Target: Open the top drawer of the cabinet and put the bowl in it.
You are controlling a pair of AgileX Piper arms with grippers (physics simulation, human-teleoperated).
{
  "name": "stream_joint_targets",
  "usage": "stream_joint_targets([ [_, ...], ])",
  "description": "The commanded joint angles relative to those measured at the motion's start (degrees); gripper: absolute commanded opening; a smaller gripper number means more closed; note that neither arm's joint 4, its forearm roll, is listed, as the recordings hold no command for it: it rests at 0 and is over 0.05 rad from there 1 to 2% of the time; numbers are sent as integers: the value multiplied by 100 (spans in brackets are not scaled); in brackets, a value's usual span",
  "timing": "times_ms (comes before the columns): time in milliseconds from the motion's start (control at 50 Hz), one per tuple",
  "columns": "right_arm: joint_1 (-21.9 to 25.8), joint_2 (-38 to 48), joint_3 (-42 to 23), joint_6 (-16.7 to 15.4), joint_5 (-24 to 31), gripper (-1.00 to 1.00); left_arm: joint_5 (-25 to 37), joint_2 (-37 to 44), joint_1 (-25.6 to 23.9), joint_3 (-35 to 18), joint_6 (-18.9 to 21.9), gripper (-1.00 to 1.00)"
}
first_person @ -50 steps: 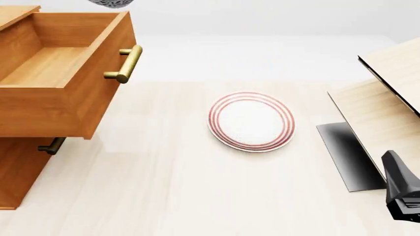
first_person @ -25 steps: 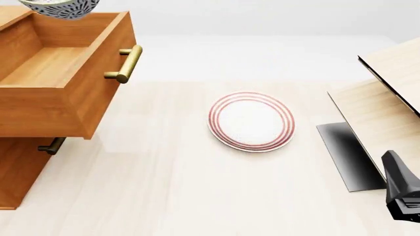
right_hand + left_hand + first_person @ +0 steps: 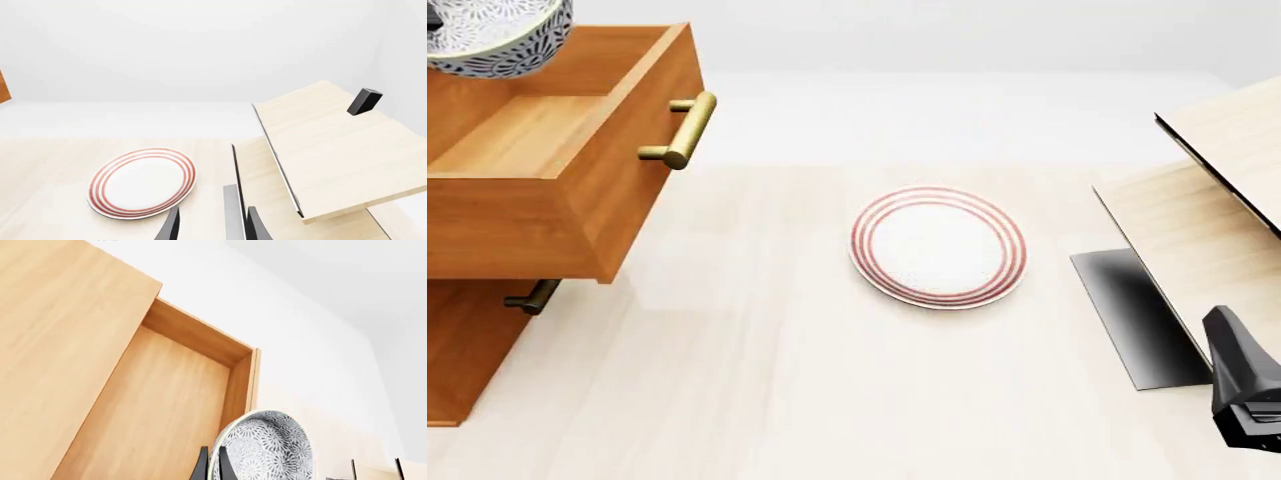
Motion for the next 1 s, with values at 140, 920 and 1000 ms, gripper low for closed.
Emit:
stream_joint_targets([
  [140,5,-7,4,8,-1,100,-304,-369,617,550,-156,-100],
  [920,6,-9,4,10,-1,100,-591,341,769,281,-181,-100],
  [1000,6,-6,4,7,-2,100,-672,440,762,312,-174,-100],
])
